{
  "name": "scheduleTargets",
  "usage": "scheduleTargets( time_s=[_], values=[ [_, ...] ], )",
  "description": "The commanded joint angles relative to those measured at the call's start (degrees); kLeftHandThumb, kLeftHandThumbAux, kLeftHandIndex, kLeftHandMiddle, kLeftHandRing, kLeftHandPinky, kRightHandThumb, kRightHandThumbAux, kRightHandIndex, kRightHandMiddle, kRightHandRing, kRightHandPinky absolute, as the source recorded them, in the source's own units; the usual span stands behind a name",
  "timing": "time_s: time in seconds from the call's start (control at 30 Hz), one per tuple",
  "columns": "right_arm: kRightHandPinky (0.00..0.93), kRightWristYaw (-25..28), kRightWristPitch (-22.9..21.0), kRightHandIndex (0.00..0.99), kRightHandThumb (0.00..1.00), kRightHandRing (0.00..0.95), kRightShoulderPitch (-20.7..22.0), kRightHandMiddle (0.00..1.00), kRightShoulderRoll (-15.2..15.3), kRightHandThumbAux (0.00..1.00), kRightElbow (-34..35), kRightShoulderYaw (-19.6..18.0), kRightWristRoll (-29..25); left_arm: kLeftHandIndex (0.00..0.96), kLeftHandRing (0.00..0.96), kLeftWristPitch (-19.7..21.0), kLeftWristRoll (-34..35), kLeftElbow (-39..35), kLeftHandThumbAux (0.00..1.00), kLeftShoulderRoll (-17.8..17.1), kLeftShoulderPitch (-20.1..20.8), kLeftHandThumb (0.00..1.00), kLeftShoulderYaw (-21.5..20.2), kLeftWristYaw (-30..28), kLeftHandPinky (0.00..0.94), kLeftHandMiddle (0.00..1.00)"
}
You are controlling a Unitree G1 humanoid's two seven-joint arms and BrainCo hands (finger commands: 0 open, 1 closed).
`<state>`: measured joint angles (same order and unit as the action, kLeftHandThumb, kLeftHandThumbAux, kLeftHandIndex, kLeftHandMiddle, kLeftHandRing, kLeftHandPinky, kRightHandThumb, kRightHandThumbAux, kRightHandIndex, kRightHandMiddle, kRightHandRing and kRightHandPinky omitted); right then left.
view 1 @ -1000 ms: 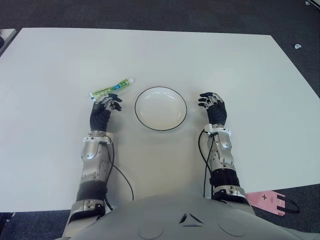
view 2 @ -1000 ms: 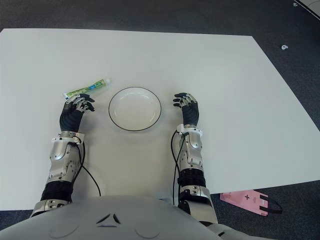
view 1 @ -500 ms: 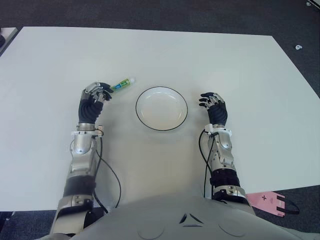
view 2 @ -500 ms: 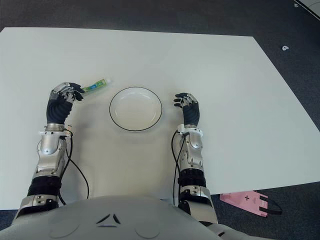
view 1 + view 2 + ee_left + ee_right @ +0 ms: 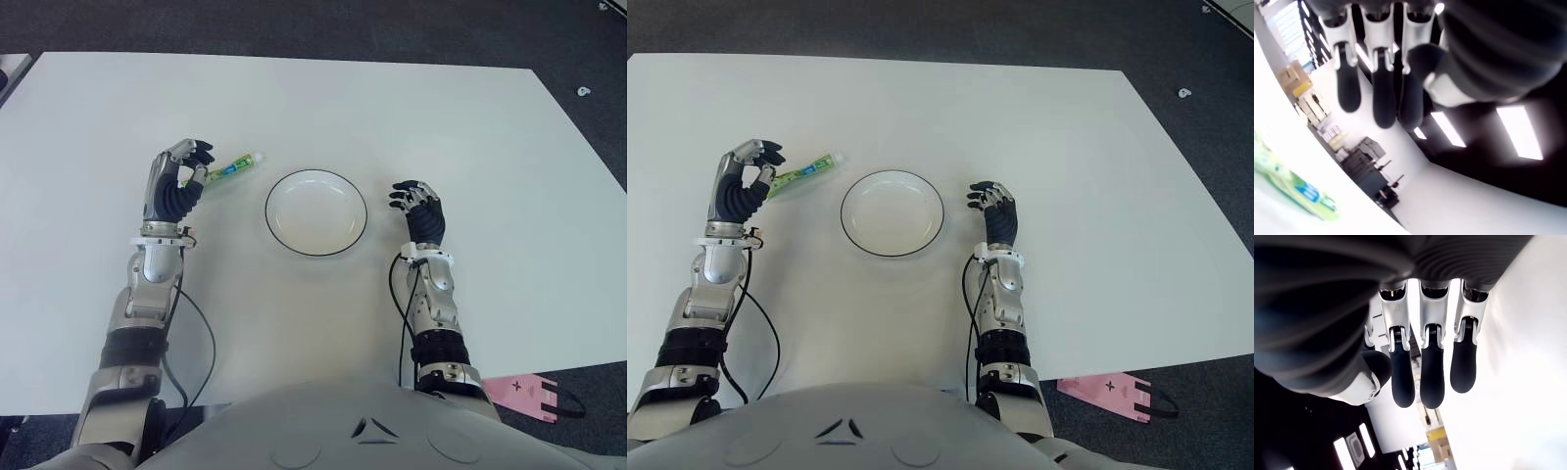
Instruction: Put the toothpaste on the table into the plate.
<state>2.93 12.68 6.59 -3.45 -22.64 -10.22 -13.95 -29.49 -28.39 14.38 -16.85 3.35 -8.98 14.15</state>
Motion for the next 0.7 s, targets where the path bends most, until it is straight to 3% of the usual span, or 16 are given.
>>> scheduleTargets(
  time_s=[0.03,0.2,0.3,0.47,0.57,0.7],
  values=[
    [0.491,-1.07,-7.01,0.425,0.707,0.475,-5.15,0.463,-1.32,0.730,-5.56,-0.35,-0.46,0.254,0.416,4.19,-5.16,-0.92,0.383,-1.94,1.03,0.530,1.91,2.59,0.346,0.419],
    [0.494,-0.86,-6.81,0.425,0.707,0.478,-5.43,0.465,-1.45,0.730,-5.32,-0.29,-0.60,0.129,0.376,9.41,-9.60,-1.26,0.253,-5.03,2.47,0.503,3.75,2.41,0.282,0.372],
    [0.491,-1.10,-6.83,0.425,0.706,0.478,-5.47,0.464,-1.45,0.730,-5.27,-0.24,-0.47,0.044,0.292,12.07,-11.44,-1.30,0.189,-6.76,3.34,0.506,5.12,1.68,0.232,0.271],
    [0.491,-1.25,-7.04,0.424,0.706,0.476,-5.52,0.460,-1.40,0.730,-5.14,-0.16,-0.37,0.007,0.111,15.23,-15.90,1.20,0.129,-9.82,6.95,0.514,9.40,1.37,0.099,0.115],
    [0.494,-1.27,-6.99,0.424,0.706,0.479,-5.70,0.463,-1.54,0.730,-4.96,-0.20,-0.46,0.002,0.038,16.04,-17.14,2.40,0.136,-11.09,8.90,0.528,11.85,0.83,0.077,0.041],
    [0.495,-1.55,-7.17,0.425,0.707,0.480,-5.73,0.466,-1.56,0.730,-4.91,-0.31,-0.48,0.000,0.010,16.22,-16.98,4.25,0.137,-12.56,10.66,0.531,14.33,-1.00,0.075,0.010]
  ],
)
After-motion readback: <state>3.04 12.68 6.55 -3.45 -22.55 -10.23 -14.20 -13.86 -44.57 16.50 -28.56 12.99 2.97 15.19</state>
